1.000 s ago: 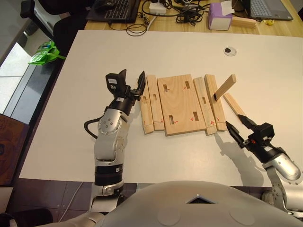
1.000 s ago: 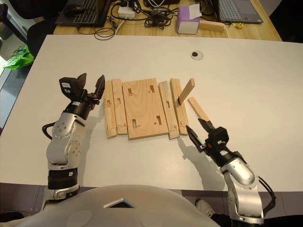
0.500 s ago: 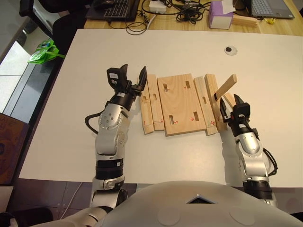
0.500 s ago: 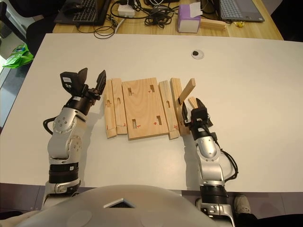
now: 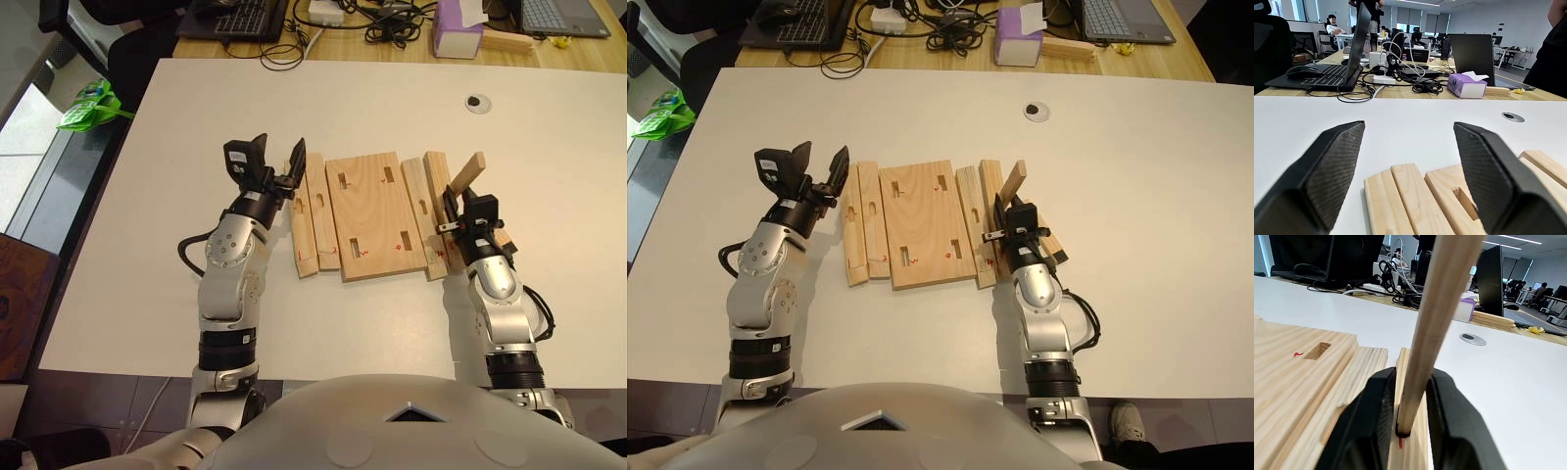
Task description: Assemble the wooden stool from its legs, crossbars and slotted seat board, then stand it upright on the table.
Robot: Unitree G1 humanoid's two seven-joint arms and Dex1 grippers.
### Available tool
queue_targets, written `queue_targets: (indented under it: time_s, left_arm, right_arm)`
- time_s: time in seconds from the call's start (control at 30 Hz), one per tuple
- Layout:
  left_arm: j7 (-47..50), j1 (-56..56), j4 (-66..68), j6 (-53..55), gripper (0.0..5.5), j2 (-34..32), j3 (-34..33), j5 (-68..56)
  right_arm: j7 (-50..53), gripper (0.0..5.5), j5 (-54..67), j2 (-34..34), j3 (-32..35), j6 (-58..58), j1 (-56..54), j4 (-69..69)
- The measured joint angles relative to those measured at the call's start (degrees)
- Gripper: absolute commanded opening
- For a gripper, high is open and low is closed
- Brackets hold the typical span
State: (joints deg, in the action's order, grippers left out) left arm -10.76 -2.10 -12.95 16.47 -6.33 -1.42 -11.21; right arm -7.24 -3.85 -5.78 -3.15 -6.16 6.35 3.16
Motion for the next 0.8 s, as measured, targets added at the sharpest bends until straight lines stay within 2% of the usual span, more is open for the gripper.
queue_targets:
  time_s: [0.03,0.43,0.8]
  left_arm:
    - [0.00,-0.10,0.00,0.13,3.36,0.00,-0.01,-0.03]
    - [-0.15,-0.68,0.02,0.34,3.36,-0.03,-0.12,-0.08]
    - [-0.64,-1.42,0.17,0.34,3.36,-0.06,-0.25,-0.07]
  right_arm:
    - [0.11,0.40,-0.01,0.01,-0.02,-0.15,0.02,0.02]
    - [2.92,0.40,0.04,0.34,1.02,-2.43,-0.25,1.89]
    - [-0.05,0.40,5.73,0.93,2.16,-8.60,-1.08,-0.98]
